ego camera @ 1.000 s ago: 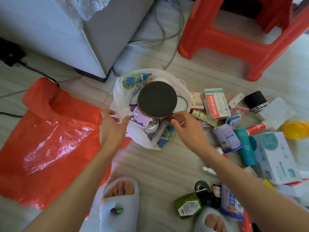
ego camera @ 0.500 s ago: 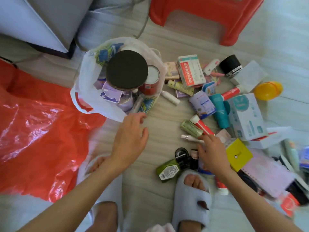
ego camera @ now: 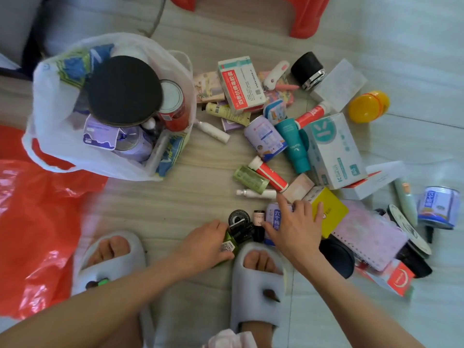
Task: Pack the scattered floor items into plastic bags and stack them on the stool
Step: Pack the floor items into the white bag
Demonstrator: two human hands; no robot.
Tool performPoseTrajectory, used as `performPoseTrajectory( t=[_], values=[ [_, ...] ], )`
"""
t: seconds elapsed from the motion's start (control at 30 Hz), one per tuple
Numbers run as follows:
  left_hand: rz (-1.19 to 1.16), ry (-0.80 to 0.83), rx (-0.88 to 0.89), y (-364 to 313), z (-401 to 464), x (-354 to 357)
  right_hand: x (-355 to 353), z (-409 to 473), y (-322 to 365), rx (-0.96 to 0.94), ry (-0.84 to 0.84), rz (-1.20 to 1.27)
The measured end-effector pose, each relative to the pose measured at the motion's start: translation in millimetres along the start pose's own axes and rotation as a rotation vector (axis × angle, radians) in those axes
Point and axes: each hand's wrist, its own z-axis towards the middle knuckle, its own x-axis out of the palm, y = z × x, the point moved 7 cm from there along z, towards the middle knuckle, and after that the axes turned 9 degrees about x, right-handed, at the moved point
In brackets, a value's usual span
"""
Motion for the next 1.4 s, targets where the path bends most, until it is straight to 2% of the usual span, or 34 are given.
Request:
performPoseTrajectory(
  t=[0.2, 0.33, 0.53, 0.67, 0.87, 0.97, 1.13, 1.27, 1.4],
  values=[
    [-0.126, 0.062, -0.071, 11, -7, 3, -5, 7, 7, -0.008, 0.145, -0.112],
    [-0.218, -0.012, -0.083, 23, -18, -6, -9, 15, 11, 0.003, 0.221, -0.127],
    [-0.531, -0.36, -0.21, 45, -38, -57, -18, 17, 32, 0.02, 0.267, 0.101],
    [-0.647, -0.573, -0.318, 66, -52, -90, -25, 22, 38, 0.051, 0.311, 0.328],
    [-0.688, -0.872, -0.306, 83, -88, -138, -64, 28, 65, -0.04, 0.255, 0.531],
    [-0.705, -1.1, -0.291, 94, -118, -171, -102, 32, 88, -0.092, 0.196, 0.666],
    [-0.762, -1.405, -0.443, 143, -162, -219, -167, 40, 145, -0.214, 0.148, 0.915],
    [-0.687, -1.475, -0.608, 179, -175, -239, -203, 53, 192, -0.302, 0.109, 1.028],
    [-0.6, -1.388, -0.624, 196, -168, -247, -221, 67, 230, -0.346, 0.112, 1.063]
  ],
)
